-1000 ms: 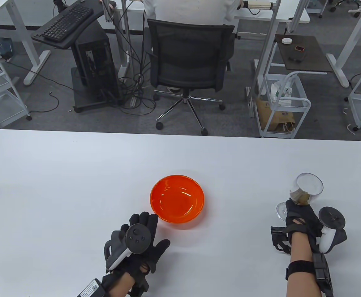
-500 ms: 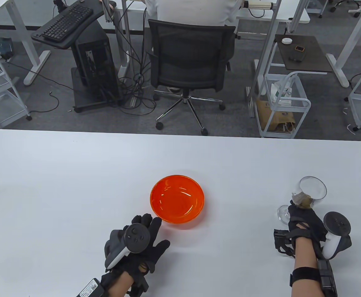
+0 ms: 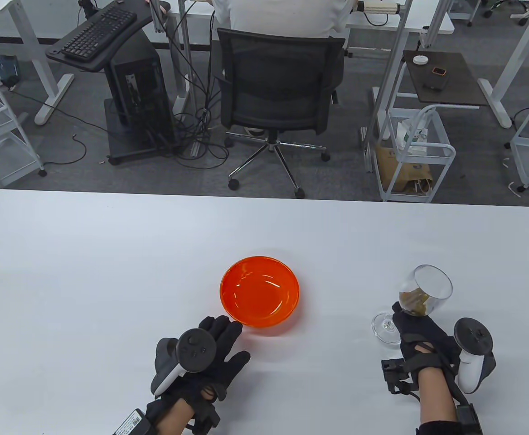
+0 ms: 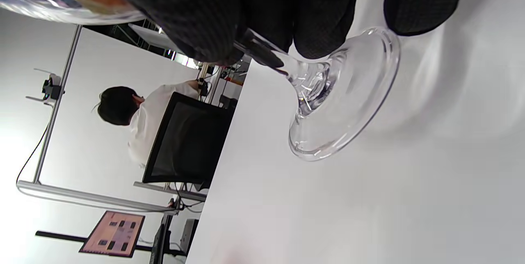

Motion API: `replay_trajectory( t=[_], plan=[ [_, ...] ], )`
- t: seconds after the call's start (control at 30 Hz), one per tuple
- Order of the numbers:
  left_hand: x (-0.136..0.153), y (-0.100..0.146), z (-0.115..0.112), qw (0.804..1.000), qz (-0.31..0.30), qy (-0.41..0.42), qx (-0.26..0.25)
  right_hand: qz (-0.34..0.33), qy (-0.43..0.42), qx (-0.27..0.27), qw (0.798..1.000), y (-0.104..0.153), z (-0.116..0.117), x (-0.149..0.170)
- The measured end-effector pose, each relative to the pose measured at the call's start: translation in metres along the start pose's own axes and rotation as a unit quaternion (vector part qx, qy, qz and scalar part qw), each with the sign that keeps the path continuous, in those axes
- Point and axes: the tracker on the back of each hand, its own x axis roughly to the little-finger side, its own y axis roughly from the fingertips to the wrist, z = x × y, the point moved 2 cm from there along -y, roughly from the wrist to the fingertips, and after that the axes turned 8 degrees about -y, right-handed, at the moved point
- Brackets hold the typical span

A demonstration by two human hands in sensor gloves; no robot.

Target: Pour raisins from wine glass into the bowl

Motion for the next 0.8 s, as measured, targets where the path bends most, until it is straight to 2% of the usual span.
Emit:
replay_trajectory(
  t=[0.2,0.5,0.8],
  plan=[
    [0.007,-0.003,-0.003,1.000,0.008,0.026,0.005,-0.037,0.031,-0.032,0.998,0.026,0.025,-0.020],
    [0.000,-0.007,-0.016,0.997,-0.007,0.075,0.028,-0.088,0.061,-0.079,0.991,0.046,0.055,-0.015],
    [-0.005,-0.007,-0.020,0.993,-0.021,0.111,0.028,-0.105,0.016,-0.145,0.984,0.058,0.079,-0.016]
  ],
)
